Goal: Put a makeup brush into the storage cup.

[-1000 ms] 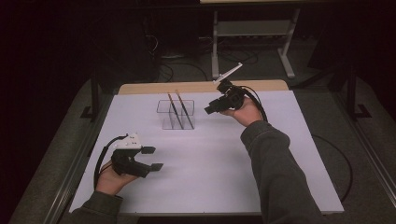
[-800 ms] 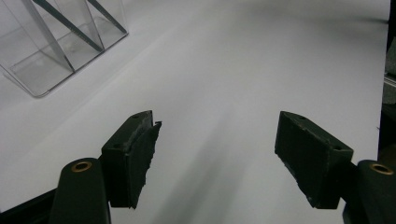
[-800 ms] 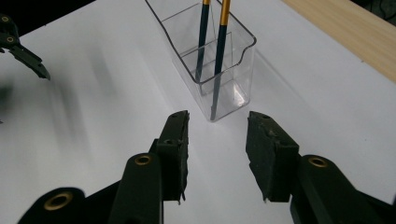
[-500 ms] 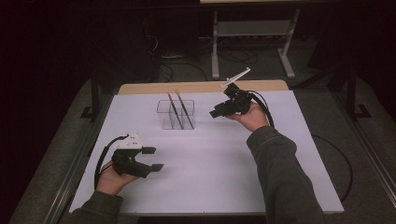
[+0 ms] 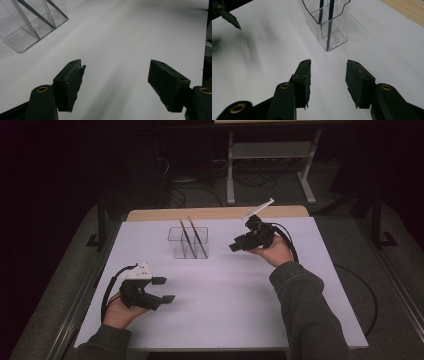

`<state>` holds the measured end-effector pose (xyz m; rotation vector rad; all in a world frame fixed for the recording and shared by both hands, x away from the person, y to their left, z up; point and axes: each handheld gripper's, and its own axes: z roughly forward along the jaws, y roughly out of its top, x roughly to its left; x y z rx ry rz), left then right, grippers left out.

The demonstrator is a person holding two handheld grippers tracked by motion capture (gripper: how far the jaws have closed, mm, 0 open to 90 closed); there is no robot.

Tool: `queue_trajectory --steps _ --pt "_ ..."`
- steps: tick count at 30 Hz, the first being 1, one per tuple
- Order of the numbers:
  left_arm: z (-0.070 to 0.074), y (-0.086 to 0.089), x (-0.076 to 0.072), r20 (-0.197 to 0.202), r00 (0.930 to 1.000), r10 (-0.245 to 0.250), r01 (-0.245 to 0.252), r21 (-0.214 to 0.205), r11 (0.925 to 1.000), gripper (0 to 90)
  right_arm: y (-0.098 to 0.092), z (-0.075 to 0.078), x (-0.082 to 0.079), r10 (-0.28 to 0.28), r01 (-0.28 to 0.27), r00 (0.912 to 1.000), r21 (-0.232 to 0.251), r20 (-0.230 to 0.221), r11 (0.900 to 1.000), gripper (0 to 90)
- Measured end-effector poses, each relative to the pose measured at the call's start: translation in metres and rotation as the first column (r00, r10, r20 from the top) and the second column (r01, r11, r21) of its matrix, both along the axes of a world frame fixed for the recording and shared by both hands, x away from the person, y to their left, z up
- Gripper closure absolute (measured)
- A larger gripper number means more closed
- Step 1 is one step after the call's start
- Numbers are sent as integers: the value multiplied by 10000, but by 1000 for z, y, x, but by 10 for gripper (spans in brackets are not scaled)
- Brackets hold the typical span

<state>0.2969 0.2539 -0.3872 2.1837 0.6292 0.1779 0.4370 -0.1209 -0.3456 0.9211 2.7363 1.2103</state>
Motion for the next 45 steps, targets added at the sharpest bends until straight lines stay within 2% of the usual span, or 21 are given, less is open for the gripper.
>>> queue_trajectory --steps 13,27,45 --pt "-1 -2 0 -42 10000 30 -30 13 10000 262 -13 -5 -13 -45 44 10000 198 71 9998 528" --pt "-1 -3 1 -51 10000 56 -56 42 10000 256 -32 -8 -28 -386 374 9990 462 234 9982 489" --pt "-1 -4 0 137 9998 141 -138 -199 9997 249 -48 -19 -47 -629 598 9972 742 408 9955 429"
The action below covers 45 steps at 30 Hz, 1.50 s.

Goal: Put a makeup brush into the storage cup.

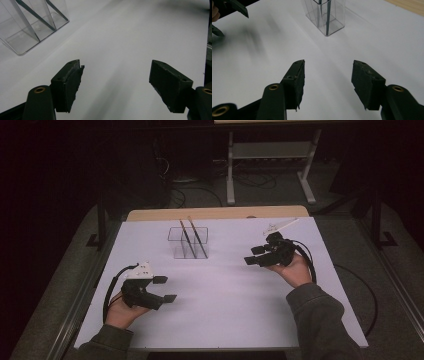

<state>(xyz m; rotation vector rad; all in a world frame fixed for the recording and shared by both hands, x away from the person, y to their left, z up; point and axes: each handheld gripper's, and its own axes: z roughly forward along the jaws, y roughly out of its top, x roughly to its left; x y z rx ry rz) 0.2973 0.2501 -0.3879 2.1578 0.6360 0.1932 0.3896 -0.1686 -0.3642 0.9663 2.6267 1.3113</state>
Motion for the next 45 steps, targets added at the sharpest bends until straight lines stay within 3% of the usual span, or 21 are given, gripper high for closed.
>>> queue_trajectory --steps 7,23,45 --pt "0 1 0 47 10000 28 -29 64 10000 248 -5 -3 -9 -104 101 9998 185 156 9998 408" --pt "0 -1 -4 214 9989 408 -404 -216 9990 243 -19 -15 -32 -376 353 9983 526 441 9980 353" --pt "-1 1 -15 490 9952 843 -820 -472 9955 210 -37 -29 -59 -961 921 9931 607 665 9939 303"
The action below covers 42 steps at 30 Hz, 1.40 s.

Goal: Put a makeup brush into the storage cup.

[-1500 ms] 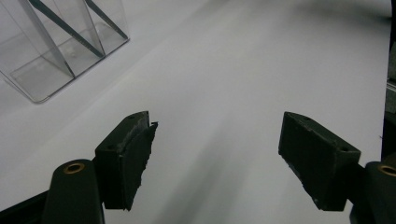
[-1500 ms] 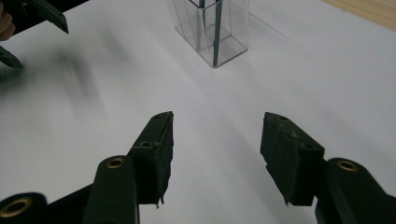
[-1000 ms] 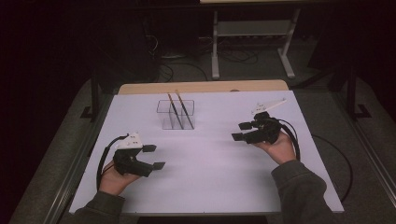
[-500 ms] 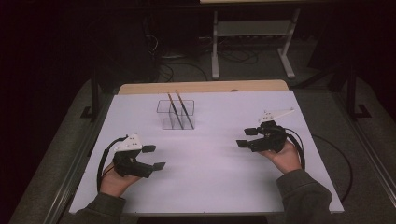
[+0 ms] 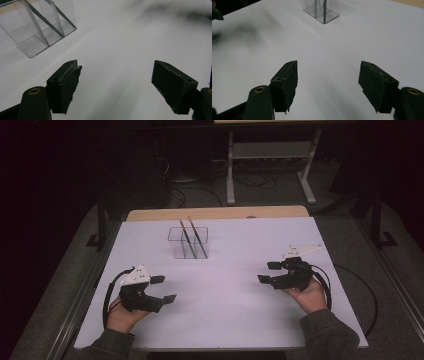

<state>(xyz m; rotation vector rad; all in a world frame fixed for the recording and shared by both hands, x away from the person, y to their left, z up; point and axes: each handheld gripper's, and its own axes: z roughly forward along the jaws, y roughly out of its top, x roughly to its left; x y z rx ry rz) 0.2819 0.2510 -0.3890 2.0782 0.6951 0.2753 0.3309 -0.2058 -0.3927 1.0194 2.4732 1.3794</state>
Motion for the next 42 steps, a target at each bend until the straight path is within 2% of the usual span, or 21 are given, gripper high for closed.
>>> queue_trajectory --steps 26,42 --pt "-4 7 -12 -11 9996 267 -267 -49 9996 200 -12 -18 -32 -754 766 9951 -173 639 9969 228" --pt "-6 7 -18 -39 9997 232 -232 -68 9997 201 -20 -25 -44 -1125 1125 9900 47 852 9936 216"
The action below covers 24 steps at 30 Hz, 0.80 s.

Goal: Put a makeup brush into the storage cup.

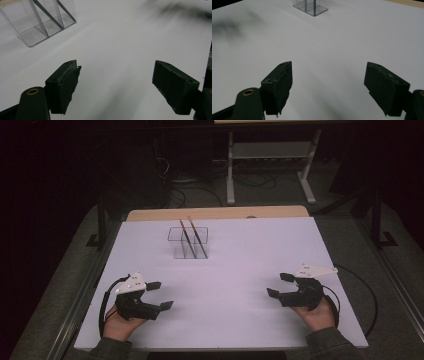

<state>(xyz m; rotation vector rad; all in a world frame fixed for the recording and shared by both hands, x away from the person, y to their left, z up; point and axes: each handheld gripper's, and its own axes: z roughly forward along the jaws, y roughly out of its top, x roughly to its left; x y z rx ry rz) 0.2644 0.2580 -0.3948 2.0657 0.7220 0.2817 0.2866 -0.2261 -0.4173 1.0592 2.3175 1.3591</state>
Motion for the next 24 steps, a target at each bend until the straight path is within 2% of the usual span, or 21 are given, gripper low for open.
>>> queue_trajectory --steps 14,19,24 --pt "-5 0 2 -148 9999 -48 49 71 10000 201 -8 -8 -7 -135 136 9998 81 -141 9999 210" --pt "-5 1 2 -83 10000 -55 55 98 9999 203 -9 -9 -9 -134 136 9998 153 -159 9998 211" --pt "-7 1 2 -77 9999 -85 85 37 10000 204 -9 -8 -12 -120 121 9999 270 -44 9996 211"
